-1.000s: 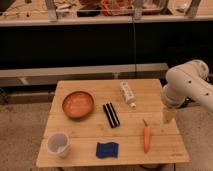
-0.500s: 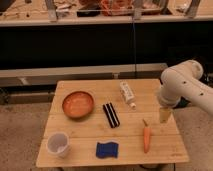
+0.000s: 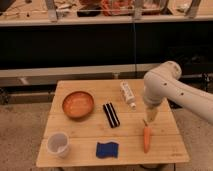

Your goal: Place the eraser on the white sponge

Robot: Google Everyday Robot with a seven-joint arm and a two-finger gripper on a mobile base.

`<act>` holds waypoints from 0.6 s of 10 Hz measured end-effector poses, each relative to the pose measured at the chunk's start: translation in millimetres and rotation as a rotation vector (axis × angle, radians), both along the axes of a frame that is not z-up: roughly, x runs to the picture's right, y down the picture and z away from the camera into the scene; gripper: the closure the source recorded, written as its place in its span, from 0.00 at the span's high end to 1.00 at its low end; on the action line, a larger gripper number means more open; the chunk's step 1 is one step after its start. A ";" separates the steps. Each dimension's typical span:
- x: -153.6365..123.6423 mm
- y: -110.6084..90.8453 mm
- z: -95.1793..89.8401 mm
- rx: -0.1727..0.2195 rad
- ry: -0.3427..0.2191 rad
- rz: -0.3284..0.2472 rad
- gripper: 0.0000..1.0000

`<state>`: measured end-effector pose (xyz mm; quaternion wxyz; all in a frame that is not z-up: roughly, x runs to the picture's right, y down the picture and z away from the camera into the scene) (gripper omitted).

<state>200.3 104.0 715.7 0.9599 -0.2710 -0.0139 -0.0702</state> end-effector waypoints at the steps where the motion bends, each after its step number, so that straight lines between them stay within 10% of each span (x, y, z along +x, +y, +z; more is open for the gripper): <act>1: -8.2 -0.4 4.3 0.002 -0.013 -0.019 0.80; 6: -43.3 2.7 28.4 0.006 -0.088 -0.102 0.80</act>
